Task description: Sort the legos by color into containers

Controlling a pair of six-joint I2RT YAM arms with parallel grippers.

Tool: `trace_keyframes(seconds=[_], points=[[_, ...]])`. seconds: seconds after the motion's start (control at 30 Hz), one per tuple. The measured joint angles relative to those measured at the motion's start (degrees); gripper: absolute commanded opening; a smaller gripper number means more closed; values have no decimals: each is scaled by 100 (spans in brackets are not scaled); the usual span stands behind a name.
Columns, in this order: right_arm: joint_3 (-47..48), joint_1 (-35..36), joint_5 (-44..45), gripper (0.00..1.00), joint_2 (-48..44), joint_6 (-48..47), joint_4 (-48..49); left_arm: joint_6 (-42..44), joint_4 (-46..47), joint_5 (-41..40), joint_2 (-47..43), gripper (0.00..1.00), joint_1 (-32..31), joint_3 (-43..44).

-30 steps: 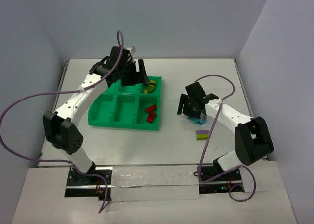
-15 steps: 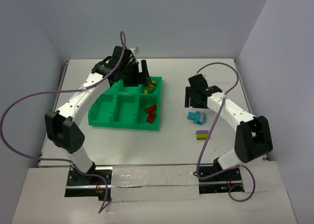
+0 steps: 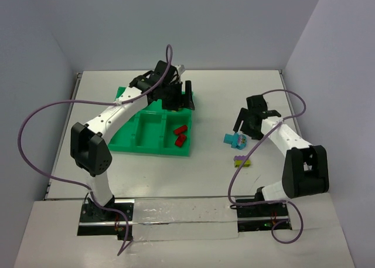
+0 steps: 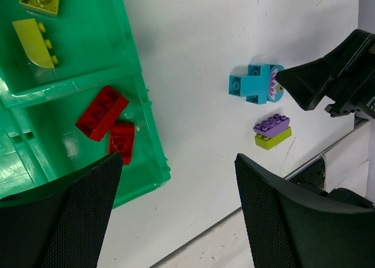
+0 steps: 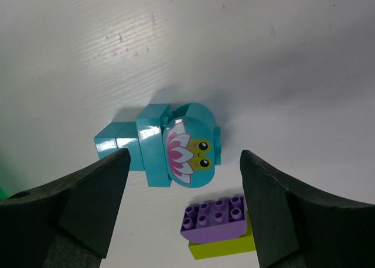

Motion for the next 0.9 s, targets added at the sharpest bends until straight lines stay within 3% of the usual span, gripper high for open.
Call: trace_keyframes(seconds=[0.3, 0.57, 0.7, 0.9], points=[[-678, -175, -1147, 84, 25, 531, 914, 83, 0, -91, -128, 85, 4, -124], [-936, 453, -2090, 83, -4, 950, 1635, 106, -4, -90, -129, 85, 4, -124], [-650, 851, -2108, 83, 102, 713, 984, 125, -7, -115, -129, 85, 4, -124], [484, 992, -1155, 80, 199, 7, 11, 161, -23, -268, -129, 85, 5, -123]])
